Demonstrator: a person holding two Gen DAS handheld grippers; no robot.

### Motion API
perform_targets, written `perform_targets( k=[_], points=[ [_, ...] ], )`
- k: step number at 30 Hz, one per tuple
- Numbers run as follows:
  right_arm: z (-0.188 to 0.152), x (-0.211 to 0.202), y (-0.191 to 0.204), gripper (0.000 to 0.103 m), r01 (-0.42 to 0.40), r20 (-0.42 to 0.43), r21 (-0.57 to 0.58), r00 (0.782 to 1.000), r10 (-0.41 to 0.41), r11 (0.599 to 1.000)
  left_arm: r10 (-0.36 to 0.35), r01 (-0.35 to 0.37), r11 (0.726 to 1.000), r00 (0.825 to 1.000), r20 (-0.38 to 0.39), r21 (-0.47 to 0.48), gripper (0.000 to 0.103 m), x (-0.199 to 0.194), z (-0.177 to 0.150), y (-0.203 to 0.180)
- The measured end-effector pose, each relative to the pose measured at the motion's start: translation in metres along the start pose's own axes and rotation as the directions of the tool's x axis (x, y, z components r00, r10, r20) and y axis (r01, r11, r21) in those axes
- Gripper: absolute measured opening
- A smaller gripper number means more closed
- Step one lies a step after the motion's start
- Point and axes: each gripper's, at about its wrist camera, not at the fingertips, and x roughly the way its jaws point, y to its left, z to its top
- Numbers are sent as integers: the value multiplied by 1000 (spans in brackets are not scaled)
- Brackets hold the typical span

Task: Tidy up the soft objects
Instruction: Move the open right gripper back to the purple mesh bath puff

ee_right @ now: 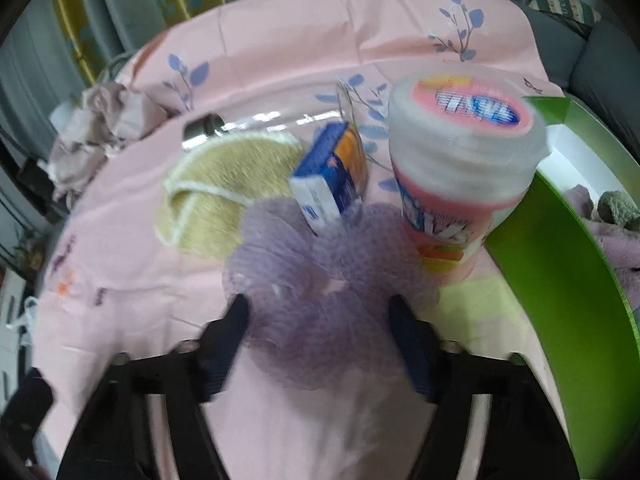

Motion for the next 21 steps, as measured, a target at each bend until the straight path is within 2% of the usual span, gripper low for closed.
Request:
perform_targets(
  k=[2, 3, 8, 10, 13, 16, 17, 19, 21],
  points=[
    [0, 0, 1, 30, -6, -5, -12, 1000, 6, 1000, 2, -2, 1000, 1000, 4, -11, 99, -1, 1, 4],
    [0, -3, 2, 26, -12, 1, -14, 1000, 12, 1000, 10, -10, 1000, 1000, 8, -13, 99, -2, 1, 5],
    [1, -46, 12, 12, -101, 66, -70, 992, 106, 992, 32, -31, 999, 999, 28, -22, 99, -6, 3, 12],
    [1, -63, 14, 12, -144, 96, -93, 984, 152, 985, 35, -33, 999, 999, 30, -35, 99, -7, 4, 15],
    [-1, -88, 18, 12, -251, 120, -121, 957, 265, 960, 36, -34, 998, 999, 28, -52, 99, -8, 4, 19],
    [-1, -97, 23, 12, -328, 115, -137, 932, 344, 935, 35, -34, 998, 999, 29, -58, 99, -8, 5, 20],
    [-1, -100, 24, 12, -360, 111, -137, 920, 375, 923, 36, -35, 998, 999, 30, -57, 99, -8, 6, 21],
    [-3, -105, 27, 12, -459, 101, -143, 875, 474, 877, 38, -36, 998, 999, 32, -59, 99, -9, 7, 21],
    [-6, -104, 31, 12, -494, 82, -148, 857, 508, 857, 39, -37, 997, 999, 34, -64, 99, -10, 7, 23]
  ],
)
